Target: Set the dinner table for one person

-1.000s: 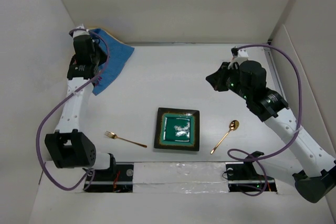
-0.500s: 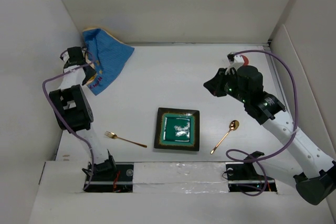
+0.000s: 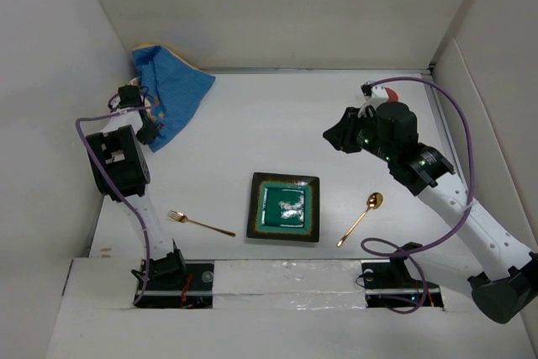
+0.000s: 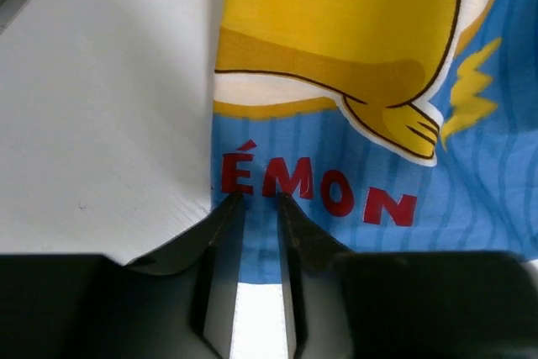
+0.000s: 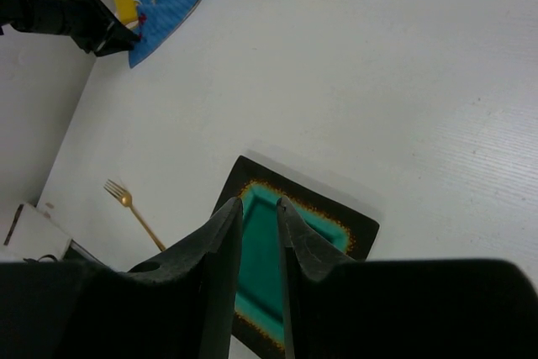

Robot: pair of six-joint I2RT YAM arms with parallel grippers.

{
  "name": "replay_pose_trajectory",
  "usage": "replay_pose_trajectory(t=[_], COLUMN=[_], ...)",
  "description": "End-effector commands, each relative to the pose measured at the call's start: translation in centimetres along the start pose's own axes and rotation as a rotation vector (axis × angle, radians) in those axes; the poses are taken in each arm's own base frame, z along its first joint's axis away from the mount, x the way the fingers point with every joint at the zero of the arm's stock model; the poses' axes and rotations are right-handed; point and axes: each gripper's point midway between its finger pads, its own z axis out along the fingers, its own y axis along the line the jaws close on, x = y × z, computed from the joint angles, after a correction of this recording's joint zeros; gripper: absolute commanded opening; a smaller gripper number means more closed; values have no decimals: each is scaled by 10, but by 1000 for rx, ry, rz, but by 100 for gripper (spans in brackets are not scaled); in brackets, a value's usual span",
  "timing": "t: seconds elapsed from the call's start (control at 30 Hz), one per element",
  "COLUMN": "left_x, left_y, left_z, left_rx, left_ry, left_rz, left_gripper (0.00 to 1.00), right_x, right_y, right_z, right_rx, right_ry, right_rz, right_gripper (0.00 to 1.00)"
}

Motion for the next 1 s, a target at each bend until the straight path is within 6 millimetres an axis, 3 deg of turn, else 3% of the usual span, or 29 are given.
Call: replay_pose_trajectory(t=[0.0,0.03,0.07,0.13,0.23,0.27,0.37,0.4,0.47,0.5,0.53,0.6,0.63,0.7,0.73,0.83,0.9,0.97], left_x=[17,21,27,32,46,59,73,95,113,145,152,183,200,217,222,210,189,175], left_y=[5,1,-5,-10,-39,-66,-118,-144,-190,-214,-237,-264,-287,-303,-314,-319,-316,-298], left_z=[0,0,1,1,-6,-16,-43,-54,-78,-90,-106,-121,-143,-160,-177,-206,-233,-231], left_rx=[-13,-9,-4,4,92,187,321,365,482,523,574,631,689,733,778,829,857,793], left_ry=[41,46,56,68,93,122,113,134,155,189,189,231,235,259,260,217,136,52], left_rz=[13,27,46,63,74,96,138,188,218,272,285,309,347,363,380,384,391,389], left_gripper=[19,3,0,0,0,0,0,0,0,0,0,0,1,15,27,43,45,45], right_x=[-23,-24,-26,-29,-38,-39,-42,-42,-42,-43,-44,-44,-45,-42,-42,-39,-34,-29], right_y=[13,13,13,13,13,12,13,13,13,13,9,6,5,3,2,-14,-27,-31], right_z=[-4,-3,-2,-2,-5,-5,-3,-2,1,2,6,11,13,20,22,34,47,59], right_rx=[-21,-19,-13,-6,3,7,9,10,11,12,25,44,50,61,63,132,174,175], right_ry=[-62,-62,-64,-68,-95,-98,-101,-103,-97,-101,-99,-94,-93,-71,-69,-69,-62,-48], right_rz=[-8,-8,-13,-17,-30,-33,-36,-37,-34,-34,-29,-23,-21,-16,-14,2,32,66], right_gripper=[29,29,29,29,29,29,29,29,29,29,29,30,32,39,41,51,53,23])
